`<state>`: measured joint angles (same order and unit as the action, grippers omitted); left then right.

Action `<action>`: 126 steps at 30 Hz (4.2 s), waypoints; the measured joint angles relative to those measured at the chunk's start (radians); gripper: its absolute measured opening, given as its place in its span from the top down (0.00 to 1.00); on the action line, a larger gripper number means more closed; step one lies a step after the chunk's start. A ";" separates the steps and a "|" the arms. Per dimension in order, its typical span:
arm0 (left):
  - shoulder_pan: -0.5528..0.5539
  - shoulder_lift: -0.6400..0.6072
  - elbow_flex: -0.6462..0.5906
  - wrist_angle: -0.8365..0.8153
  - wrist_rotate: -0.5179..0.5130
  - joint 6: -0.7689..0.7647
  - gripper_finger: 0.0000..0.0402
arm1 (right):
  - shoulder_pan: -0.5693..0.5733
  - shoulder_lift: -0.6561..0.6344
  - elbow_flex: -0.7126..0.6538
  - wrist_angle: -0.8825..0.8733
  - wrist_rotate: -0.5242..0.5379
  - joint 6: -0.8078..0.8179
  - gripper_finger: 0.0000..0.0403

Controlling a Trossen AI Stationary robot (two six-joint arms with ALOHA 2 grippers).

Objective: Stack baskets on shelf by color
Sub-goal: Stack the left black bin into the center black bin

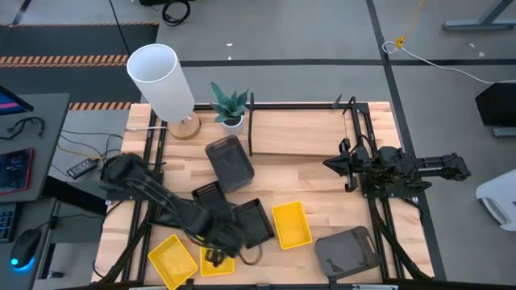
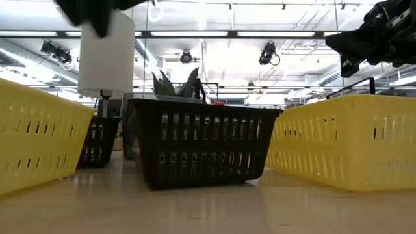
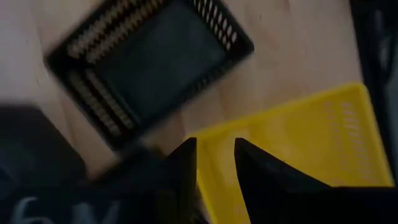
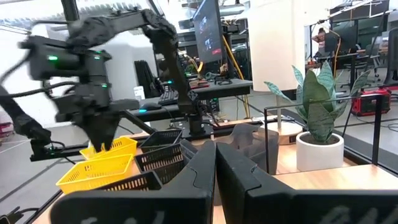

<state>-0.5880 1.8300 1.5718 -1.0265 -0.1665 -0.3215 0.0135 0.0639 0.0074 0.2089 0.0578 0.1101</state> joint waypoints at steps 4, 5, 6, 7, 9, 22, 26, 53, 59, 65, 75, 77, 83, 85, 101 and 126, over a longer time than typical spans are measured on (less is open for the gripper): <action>-0.019 -0.172 -0.199 0.052 0.007 -0.211 0.71 | 0.000 0.000 0.000 0.000 0.000 0.000 0.95; -0.024 -0.203 -0.245 0.052 0.008 -0.269 0.71 | 0.000 0.000 0.000 0.000 0.000 0.000 0.95; -0.026 -0.234 -0.288 0.056 0.007 -0.323 0.71 | 0.000 0.000 0.000 0.000 0.000 0.000 0.95; -0.028 -0.266 -0.328 0.064 0.008 -0.375 0.71 | 0.000 0.000 0.000 0.000 0.000 0.000 0.95; -0.038 -0.333 -0.401 0.068 0.006 -0.479 0.71 | 0.000 0.000 0.000 0.000 0.000 0.000 0.95; -0.075 -0.652 -0.759 0.083 0.006 -1.099 0.69 | 0.000 0.000 0.000 0.000 0.000 0.000 0.95; -0.076 -0.660 -0.767 0.088 0.006 -1.185 0.59 | 0.000 0.000 0.000 0.000 0.000 0.000 0.95; -0.071 -0.355 -0.767 0.186 0.070 -1.214 0.51 | 0.000 0.000 0.000 0.000 0.000 0.000 0.95; -0.063 -0.322 -0.767 0.218 0.105 -1.187 0.60 | 0.000 0.000 0.000 0.000 0.000 0.000 0.95; -0.052 -0.323 -0.767 0.227 0.120 -1.180 0.78 | 0.000 0.000 0.000 -0.001 0.000 0.000 0.95; -0.054 -0.328 -0.767 0.237 0.235 -1.145 0.97 | 0.000 0.000 0.000 0.000 0.000 0.000 0.95; -0.055 -0.337 -0.767 0.236 0.271 -1.140 0.97 | 0.000 0.000 0.000 0.000 0.000 0.000 0.95; -0.055 -0.373 -0.667 0.101 0.256 -1.104 0.99 | 0.000 0.000 0.000 0.000 0.000 0.000 0.95; -0.050 -0.378 -0.612 0.031 0.229 -1.068 0.98 | 0.000 0.000 0.000 -0.001 0.000 0.000 0.95; 0.045 -0.379 -0.276 -0.180 0.242 -0.873 0.98 | 0.000 0.000 0.000 0.000 0.000 0.000 0.95; 0.183 -0.358 -0.260 0.111 0.240 -0.690 0.98 | 0.000 0.000 0.000 0.000 0.000 0.000 0.95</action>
<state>-0.4052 1.4719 1.3113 -0.9156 0.0738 -1.0114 0.0135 0.0638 0.0074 0.2085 0.0580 0.1099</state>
